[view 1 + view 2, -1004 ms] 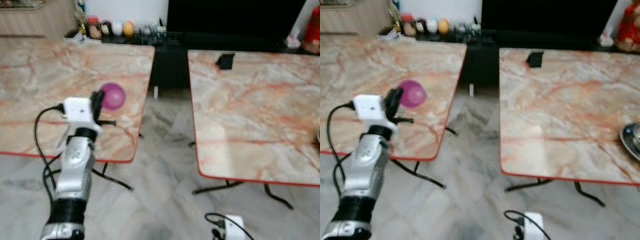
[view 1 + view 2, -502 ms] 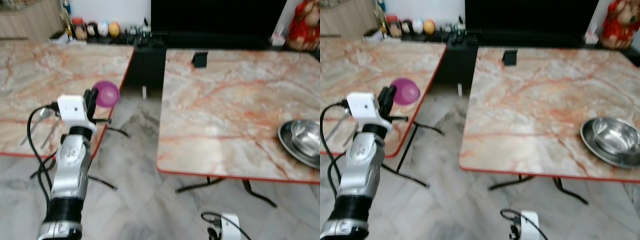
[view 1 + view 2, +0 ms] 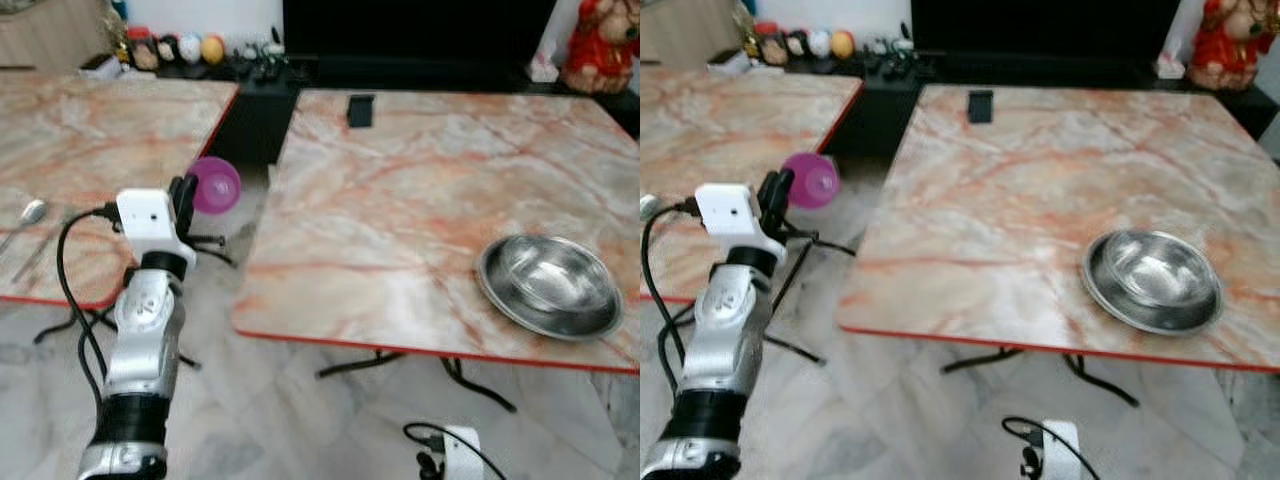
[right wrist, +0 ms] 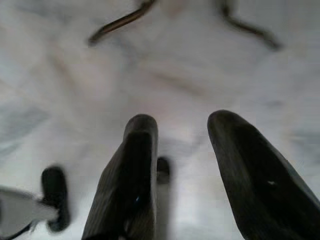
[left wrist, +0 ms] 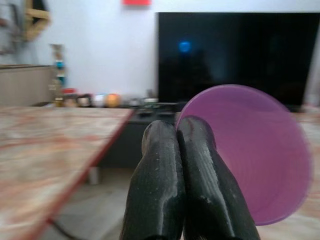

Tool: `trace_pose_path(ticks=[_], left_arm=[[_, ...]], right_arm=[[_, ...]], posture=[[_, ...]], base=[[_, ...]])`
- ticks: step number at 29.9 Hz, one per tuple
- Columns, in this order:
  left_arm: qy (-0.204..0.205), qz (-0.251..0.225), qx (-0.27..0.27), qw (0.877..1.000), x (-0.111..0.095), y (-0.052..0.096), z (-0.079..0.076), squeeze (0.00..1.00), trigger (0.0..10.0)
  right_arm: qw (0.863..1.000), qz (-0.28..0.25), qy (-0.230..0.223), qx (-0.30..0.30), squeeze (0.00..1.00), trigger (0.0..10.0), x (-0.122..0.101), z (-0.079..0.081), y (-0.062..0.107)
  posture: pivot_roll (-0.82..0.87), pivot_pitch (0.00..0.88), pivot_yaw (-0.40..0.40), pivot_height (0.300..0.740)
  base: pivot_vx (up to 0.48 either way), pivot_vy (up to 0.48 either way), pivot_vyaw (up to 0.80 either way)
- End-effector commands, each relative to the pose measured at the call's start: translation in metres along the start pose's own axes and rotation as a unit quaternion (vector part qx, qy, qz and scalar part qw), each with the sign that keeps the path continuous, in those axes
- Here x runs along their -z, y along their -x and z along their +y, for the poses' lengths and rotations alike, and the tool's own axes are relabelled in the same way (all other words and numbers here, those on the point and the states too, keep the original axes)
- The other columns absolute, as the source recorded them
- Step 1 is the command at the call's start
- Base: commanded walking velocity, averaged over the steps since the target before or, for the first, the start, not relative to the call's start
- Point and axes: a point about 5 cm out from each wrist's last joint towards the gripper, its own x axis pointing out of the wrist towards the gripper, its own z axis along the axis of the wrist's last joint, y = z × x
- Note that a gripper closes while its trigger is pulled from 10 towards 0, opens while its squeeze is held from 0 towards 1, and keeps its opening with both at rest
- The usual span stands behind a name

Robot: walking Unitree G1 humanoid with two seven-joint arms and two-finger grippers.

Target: Setting the table

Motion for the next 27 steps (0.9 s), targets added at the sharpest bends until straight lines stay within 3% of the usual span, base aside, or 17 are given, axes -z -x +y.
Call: trace_pose_path(ticks=[1, 18, 27], left_arm=[[-0.008, -0.011, -0.009, 1.000, -0.0065, -0.0024, 0.0087, 0.00, 10.0], [-0.011, -0.005, -0.003, 1.000, -0.0050, -0.0015, 0.0081, 0.00, 10.0], [-0.031, 0.004, 0.009, 0.999, -0.0028, 0.0007, 0.0117, 0.00, 10.0]], right_arm=[[1.000, 0.002, -0.002, -0.006, 0.00, 10.0, 0.0004, 0.0049, -0.0005], [1.000, 0.003, -0.002, -0.007, 0.00, 10.0, 0.0006, 0.0054, -0.0005], [1.000, 0.004, 0.000, -0.007, 0.00, 10.0, 0.0010, 0.0043, -0.0003]], posture=[[0.07, 0.000, -0.017, 0.740], [0.07, 0.000, -0.017, 0.740], [0.07, 0.000, -0.021, 0.740]], base=[[0.000, -0.349, 0.00], [0.000, -0.350, 0.00], [0.000, -0.351, 0.00]])
